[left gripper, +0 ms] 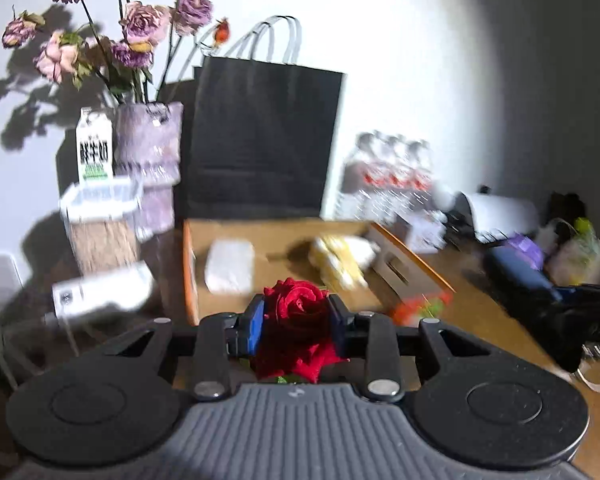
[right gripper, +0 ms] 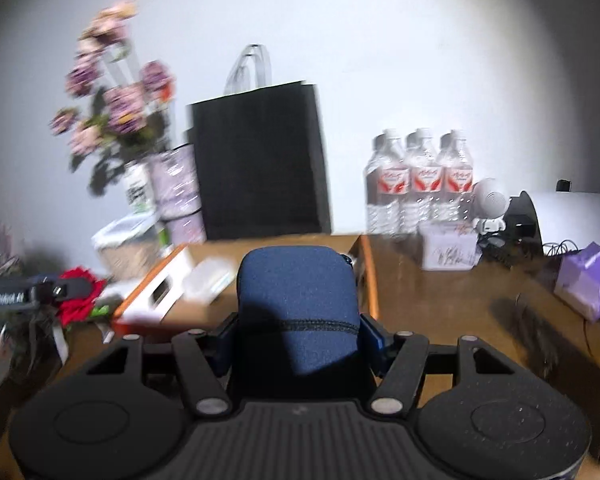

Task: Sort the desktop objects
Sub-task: 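Carry the rose and pouch into the cardboard box and open both tools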

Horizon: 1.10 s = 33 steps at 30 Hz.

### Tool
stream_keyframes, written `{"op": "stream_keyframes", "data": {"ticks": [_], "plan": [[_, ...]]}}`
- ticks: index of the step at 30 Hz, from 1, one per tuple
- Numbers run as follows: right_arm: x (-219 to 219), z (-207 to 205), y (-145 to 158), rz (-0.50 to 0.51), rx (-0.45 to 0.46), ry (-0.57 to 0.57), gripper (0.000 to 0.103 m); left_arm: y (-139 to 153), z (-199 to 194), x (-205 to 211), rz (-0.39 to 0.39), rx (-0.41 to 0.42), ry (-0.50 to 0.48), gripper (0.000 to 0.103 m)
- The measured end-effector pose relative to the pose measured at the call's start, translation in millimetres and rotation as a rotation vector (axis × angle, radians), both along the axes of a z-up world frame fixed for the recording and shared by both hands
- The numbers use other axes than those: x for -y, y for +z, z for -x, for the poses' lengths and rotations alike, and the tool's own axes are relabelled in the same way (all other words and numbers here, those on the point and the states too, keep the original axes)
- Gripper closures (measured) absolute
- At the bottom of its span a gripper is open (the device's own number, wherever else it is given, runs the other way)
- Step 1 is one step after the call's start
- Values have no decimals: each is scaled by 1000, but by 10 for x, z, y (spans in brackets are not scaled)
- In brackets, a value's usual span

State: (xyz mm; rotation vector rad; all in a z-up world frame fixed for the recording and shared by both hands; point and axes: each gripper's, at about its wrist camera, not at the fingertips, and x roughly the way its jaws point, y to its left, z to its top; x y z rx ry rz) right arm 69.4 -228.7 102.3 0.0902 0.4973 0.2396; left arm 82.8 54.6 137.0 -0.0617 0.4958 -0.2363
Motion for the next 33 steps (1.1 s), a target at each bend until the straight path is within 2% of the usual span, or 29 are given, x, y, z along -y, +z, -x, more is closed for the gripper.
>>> {"op": "stream_keyframes", "data": {"ticks": [2, 5, 6, 9, 11, 13, 15, 18, 21, 23, 24, 28, 29, 31, 33], "plan": [[-6, -411, 118, -7, -21, 23, 42, 69, -352, -21, -12, -24, 17, 70], [-70, -1157, 113, -26, -149, 23, 42, 12, -933, 6, -30, -101, 26, 69], [-123, -1391, 70, -5, -185, 14, 42, -54, -1146, 46, -47, -145, 38, 69], [-359, -1958, -162, 154, -274, -71, 42, -324, -1587, 118, -117, -248, 80, 69], [-528, -2174, -355, 268, -318, -91, 42, -528, -1802, 132, -160, -312, 113, 69], [-706, -2318, -595, 377, -355, -97, 42, -682, -1919, 139, -197, -335, 118, 68], [-809, -2398, -811, 453, -375, -112, 42, -833, -1979, 189, -268, -326, 123, 67], [-819, -2434, -977, 446, -412, -105, 40, -944, -1983, 243, -318, -299, 105, 65], [-892, -2439, -1040, 475, -419, -68, 40, -922, -1971, 224, -304, -302, 95, 59], [-889, -2454, -1038, 473, -424, -71, 39, -911, -1988, 210, -297, -311, 90, 59], [-877, -2466, -1020, 463, -427, -69, 38, -895, -1995, 203, -288, -314, 86, 58], [-802, -2384, -828, 433, -401, -62, 35, -730, -1985, 146, -265, -293, 107, 45], [-789, -2341, -752, 423, -385, -63, 35, -663, -1964, 133, -260, -282, 111, 42], [-750, -2217, -561, 384, -335, -63, 33, -504, -1889, 85, -232, -252, 124, 29], [-696, -2041, -368, 328, -279, -53, 26, -355, -1777, 39, -187, -234, 125, 27]]}}
